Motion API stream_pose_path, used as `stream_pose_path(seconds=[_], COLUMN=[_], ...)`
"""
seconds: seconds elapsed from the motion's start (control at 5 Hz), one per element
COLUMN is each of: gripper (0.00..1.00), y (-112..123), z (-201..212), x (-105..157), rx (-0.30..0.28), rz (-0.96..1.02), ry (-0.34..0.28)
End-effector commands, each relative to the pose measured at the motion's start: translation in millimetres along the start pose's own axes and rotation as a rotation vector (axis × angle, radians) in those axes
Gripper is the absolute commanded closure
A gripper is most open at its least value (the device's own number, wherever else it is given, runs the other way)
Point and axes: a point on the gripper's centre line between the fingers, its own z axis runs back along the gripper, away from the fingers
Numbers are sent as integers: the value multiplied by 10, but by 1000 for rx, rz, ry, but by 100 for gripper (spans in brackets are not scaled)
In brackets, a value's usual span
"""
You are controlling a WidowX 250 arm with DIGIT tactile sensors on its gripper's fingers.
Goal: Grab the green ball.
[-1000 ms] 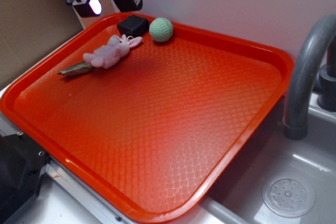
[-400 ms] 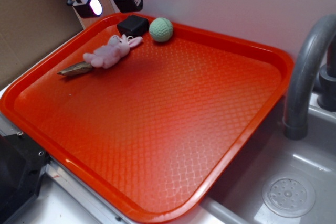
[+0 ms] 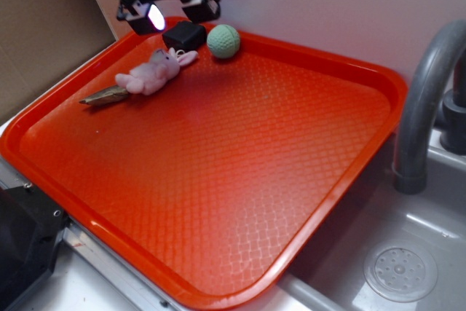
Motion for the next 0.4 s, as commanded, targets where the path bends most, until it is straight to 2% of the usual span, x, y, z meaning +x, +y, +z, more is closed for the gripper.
stream_pose_path(seconds=[0.0, 0.2], gripper=[0, 0], y=[39, 45], z=[-152, -227], x=[272, 367], rx=[45, 41], rz=[-5, -7], ry=[-57, -57])
